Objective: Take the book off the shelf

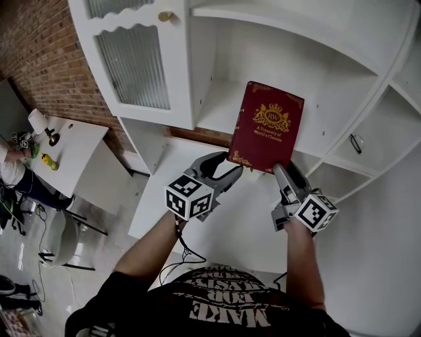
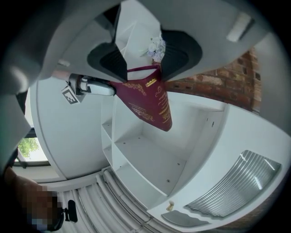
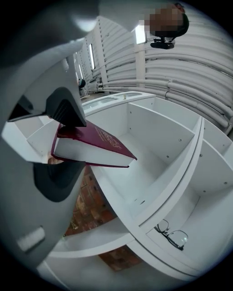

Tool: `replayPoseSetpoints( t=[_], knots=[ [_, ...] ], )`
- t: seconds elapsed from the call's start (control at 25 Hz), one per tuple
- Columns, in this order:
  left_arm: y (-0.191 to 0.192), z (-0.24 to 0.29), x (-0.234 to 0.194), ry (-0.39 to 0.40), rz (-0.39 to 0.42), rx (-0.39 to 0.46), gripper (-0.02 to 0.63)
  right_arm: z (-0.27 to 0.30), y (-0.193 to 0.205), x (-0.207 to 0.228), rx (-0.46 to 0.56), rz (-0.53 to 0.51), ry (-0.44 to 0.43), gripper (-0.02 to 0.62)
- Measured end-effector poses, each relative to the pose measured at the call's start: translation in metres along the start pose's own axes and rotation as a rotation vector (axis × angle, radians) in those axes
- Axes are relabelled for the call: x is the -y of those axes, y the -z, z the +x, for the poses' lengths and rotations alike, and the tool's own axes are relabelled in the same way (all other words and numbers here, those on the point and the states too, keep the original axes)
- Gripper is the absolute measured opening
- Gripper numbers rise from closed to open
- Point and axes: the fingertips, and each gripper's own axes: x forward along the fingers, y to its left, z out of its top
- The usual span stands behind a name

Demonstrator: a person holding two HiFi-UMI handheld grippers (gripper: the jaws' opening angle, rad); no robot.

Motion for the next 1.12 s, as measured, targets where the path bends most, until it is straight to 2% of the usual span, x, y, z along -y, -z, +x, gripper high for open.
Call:
replayPoseSetpoints(
  t=[0.04, 0.08, 0.12, 0.32, 0.44, 0.56, 0.64, 0.76, 0.96, 1.12],
  knots=[
    [0.001, 0.000, 0.000, 0.000, -0.004, 0.000, 0.230, 0.000, 0.000, 0.000, 0.007, 0.000, 0.004, 0.252],
    [0.001, 0.000, 0.000, 0.001, -0.007, -0.001, 0.245, 0.000, 0.000, -0.001, 0.015, 0.005, 0.005, 0.216],
    [0.002, 0.000, 0.001, 0.005, -0.011, 0.000, 0.253, 0.000, 0.000, -0.001, 0.021, 0.010, 0.006, 0.206],
    [-0.001, -0.002, 0.000, 0.031, -0.072, 0.022, 0.265, -0.001, 0.000, 0.000, 0.032, 0.025, 0.005, 0.198],
    [-0.001, -0.004, -0.005, 0.014, -0.080, 0.026, 0.265, -0.002, 0.001, 0.003, 0.050, 0.075, -0.003, 0.186],
    [-0.005, -0.008, -0.012, 0.006, -0.121, 0.050, 0.272, -0.002, 0.000, 0.005, 0.068, 0.115, -0.018, 0.178],
    [-0.007, -0.008, -0.013, 0.028, -0.154, 0.057, 0.304, -0.002, 0.000, 0.003, 0.069, 0.128, -0.029, 0.175],
    [0.000, 0.003, -0.015, 0.050, -0.164, 0.005, 0.347, -0.004, 0.001, 0.007, 0.064, 0.133, -0.030, 0.172],
    [0.001, 0.018, -0.011, 0.109, -0.177, -0.014, 0.331, -0.005, 0.008, 0.007, 0.037, 0.128, -0.026, 0.167],
    [0.000, 0.019, -0.011, 0.095, -0.151, -0.015, 0.293, -0.006, 0.009, 0.006, 0.026, 0.077, -0.030, 0.162]
  ],
)
